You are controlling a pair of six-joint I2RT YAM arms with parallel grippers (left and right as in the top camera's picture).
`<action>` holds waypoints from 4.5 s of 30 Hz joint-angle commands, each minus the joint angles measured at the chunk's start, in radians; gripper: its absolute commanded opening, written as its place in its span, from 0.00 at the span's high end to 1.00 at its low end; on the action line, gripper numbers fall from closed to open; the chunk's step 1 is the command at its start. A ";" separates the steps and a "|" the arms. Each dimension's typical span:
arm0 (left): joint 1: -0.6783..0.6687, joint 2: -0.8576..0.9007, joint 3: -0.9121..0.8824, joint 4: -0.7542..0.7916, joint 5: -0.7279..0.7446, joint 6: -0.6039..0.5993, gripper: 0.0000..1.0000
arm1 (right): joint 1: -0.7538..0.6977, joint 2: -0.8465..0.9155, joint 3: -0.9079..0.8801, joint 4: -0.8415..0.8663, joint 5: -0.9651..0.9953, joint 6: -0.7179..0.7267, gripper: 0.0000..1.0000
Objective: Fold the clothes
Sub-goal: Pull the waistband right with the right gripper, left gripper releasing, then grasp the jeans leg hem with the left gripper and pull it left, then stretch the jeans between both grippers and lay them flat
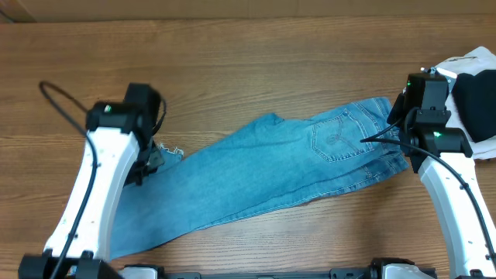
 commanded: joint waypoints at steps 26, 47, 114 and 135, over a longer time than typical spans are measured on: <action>0.595 -0.309 -0.585 0.537 0.233 -0.014 0.32 | -0.001 -0.010 0.021 0.008 -0.031 0.007 0.57; 0.602 0.042 -0.640 0.826 0.219 -0.026 0.70 | -0.001 -0.010 0.021 0.008 -0.031 0.003 0.57; 0.547 -0.033 -0.092 0.871 0.469 0.119 0.96 | -0.001 0.261 -0.001 -0.239 -0.443 -0.041 0.45; 0.547 -0.033 -0.092 0.866 0.465 0.164 0.96 | -0.003 0.341 0.002 -0.233 -0.524 0.058 0.96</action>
